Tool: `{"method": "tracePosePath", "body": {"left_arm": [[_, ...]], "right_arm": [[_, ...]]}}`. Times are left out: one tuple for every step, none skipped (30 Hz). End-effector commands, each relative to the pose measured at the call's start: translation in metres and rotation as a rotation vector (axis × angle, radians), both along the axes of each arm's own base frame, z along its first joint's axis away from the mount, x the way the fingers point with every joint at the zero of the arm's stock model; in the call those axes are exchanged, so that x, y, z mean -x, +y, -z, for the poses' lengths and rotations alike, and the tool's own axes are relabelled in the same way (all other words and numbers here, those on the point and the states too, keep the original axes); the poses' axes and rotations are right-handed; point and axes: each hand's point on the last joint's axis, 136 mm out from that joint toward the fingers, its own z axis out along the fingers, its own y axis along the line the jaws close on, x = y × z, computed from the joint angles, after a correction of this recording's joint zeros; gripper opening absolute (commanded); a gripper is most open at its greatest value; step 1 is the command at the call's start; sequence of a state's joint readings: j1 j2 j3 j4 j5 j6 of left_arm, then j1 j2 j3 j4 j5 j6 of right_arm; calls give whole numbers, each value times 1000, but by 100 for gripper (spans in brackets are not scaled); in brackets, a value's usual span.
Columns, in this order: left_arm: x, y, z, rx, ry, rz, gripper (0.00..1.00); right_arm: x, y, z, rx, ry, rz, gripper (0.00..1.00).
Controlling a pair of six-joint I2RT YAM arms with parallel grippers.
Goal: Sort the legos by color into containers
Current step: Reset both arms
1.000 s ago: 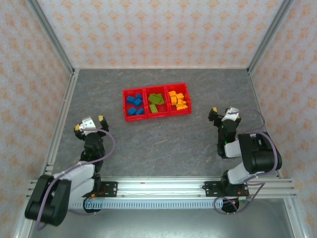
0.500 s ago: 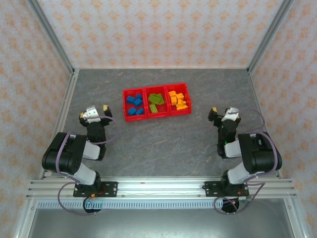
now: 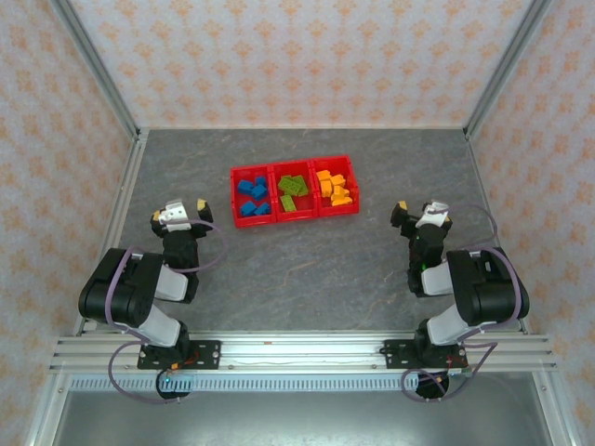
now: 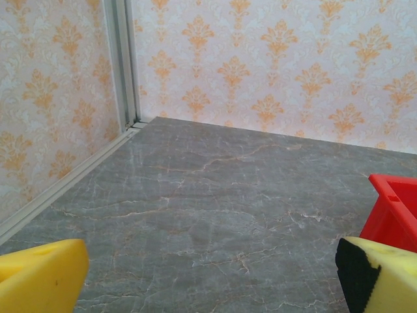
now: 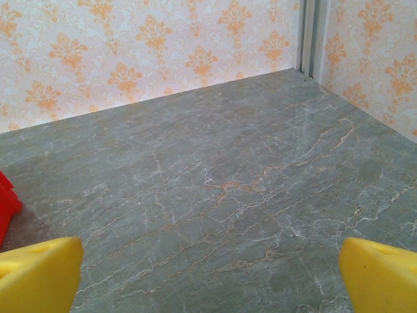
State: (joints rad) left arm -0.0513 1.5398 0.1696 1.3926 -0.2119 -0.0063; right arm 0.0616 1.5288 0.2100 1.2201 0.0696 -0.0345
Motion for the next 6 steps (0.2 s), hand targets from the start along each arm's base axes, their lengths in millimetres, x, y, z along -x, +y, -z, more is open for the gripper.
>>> {"method": "tracePosePath", "body": {"left_arm": [[-5, -2, -4, -4, -7, 16, 99], [-4, -2, -4, -4, -7, 17, 99], [-4, -2, -4, -4, -8, 17, 99], [-4, -2, -3, -4, -6, 16, 99], [-4, -2, -3, -4, -6, 17, 99], [-4, -2, -4, -4, -8, 17, 99]], "right_arm": [[-9, 0, -12, -1, -35, -6, 100], [-9, -1, -12, -3, -34, -8, 100], [-8, 0, -13, -1, -38, -8, 100], [-7, 0, -13, 0, -40, -9, 100], [-7, -1, -13, -1, -42, -8, 100], [-6, -1, -14, -1, -45, -9, 100]]}}
